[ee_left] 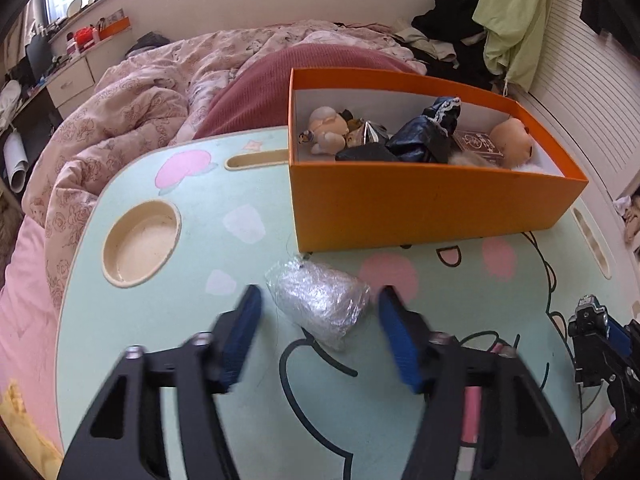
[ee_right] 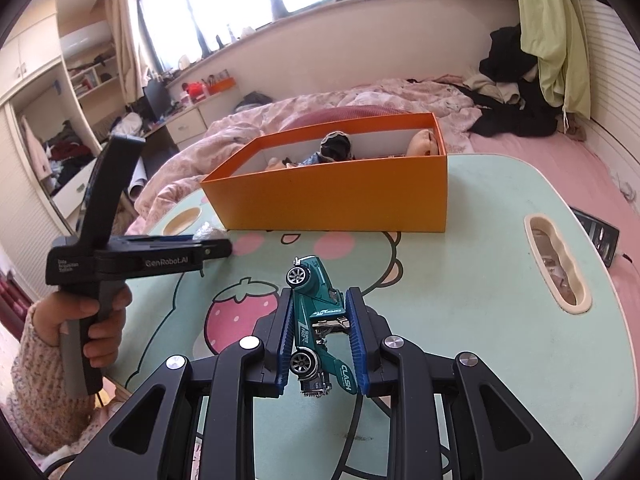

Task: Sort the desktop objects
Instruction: 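Grasp the clear plastic bag with the left gripper while the right gripper holds the car, then lower the car and plastic bag into the orange box and open both grippers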

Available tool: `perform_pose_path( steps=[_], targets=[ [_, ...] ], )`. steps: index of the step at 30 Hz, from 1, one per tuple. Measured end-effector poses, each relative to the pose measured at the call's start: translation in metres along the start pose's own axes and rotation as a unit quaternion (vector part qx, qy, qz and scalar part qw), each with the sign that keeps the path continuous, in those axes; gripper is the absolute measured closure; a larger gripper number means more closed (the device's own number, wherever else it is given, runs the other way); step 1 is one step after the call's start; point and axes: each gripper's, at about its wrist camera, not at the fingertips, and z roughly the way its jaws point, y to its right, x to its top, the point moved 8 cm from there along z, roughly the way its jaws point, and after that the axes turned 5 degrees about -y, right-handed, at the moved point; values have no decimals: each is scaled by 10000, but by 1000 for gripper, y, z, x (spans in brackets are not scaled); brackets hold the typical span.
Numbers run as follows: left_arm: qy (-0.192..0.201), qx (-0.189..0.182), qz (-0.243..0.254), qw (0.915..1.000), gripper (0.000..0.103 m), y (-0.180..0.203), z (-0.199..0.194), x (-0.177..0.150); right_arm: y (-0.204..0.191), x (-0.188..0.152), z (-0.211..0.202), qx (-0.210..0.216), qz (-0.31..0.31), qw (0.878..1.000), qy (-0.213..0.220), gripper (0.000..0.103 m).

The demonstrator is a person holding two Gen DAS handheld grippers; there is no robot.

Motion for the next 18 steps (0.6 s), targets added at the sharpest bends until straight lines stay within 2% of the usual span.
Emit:
perform_pose_path(
  steps=[4,7,10,16,18],
  targets=[
    [282,-384,12,9989,65,2,-19,-12,0,0,0,-7,-6,10000,-4,79],
    [554,-473,32,9973,65,4,-40,-18,0,1,-1,-1,-39,10000,10,79],
    [682,-742,8,9949,65,7,-58,-17,0,8,-2,48,-29,10000,47,79],
    [1032,-916,119,9904,65,18,-91,16,-9,44,-6,337,-5,9993,178,79],
    [1143,-895,161,9893,65,21,-97,32,-10,65,-5,243,-40,9993,283,79]
  ],
)
